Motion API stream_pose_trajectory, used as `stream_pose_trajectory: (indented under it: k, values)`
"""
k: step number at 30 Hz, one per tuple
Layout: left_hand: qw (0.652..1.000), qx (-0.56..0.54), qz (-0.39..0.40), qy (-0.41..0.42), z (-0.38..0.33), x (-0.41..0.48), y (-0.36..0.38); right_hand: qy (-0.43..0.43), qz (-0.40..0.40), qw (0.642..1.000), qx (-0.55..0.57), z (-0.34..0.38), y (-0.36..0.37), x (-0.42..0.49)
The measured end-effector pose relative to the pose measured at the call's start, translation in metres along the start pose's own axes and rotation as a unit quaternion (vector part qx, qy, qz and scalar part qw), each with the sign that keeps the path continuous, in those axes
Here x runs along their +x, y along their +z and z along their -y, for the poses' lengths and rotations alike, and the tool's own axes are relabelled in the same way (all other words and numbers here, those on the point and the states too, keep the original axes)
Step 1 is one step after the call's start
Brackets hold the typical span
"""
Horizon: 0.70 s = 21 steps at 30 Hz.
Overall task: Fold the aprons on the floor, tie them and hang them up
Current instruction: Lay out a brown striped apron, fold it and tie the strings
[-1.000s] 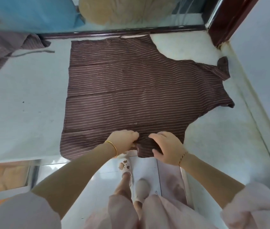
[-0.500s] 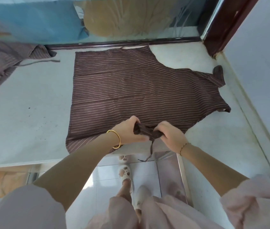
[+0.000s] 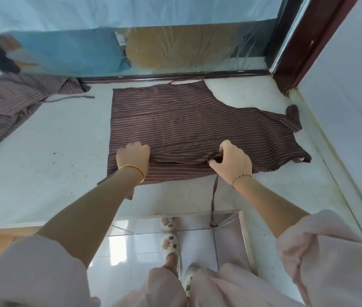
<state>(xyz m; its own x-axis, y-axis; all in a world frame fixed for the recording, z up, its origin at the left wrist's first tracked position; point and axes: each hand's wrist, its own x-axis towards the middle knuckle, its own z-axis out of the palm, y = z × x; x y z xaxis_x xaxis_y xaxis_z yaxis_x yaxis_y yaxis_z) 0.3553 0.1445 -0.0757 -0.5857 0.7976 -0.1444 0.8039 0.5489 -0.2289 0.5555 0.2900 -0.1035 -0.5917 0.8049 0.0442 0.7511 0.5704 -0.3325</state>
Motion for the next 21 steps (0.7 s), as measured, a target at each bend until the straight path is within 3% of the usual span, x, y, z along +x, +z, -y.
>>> stream_pose_trajectory:
  k: [2,4,7,9,11,16,21]
  values:
    - [0.998,-0.015,0.055,-0.015,0.019,0.006,0.002,-0.027,0.03,0.999,-0.003,-0.001,-0.003,0.005]
    - [0.984,0.0,0.177,0.025,0.034,0.014,0.001,-0.064,0.138,0.988,0.011,-0.003,-0.007,0.013]
    - [0.906,0.176,0.364,0.125,0.043,0.021,-0.016,-0.102,0.312,0.944,0.016,-0.001,-0.022,0.031]
    - [0.871,0.254,0.392,0.15,0.048,0.036,-0.028,-0.105,0.328,0.939,-0.012,0.005,-0.033,0.054]
    - [0.881,0.247,0.378,0.14,0.057,0.065,-0.035,-0.09,0.295,0.949,-0.063,0.014,-0.043,0.084]
    - [0.967,0.031,0.254,0.018,0.098,0.16,-0.039,-0.034,0.11,0.982,-0.153,0.038,-0.047,0.174]
    - [0.989,-0.028,0.143,0.02,0.112,0.243,-0.038,0.009,0.068,0.987,-0.144,0.048,-0.043,0.256]
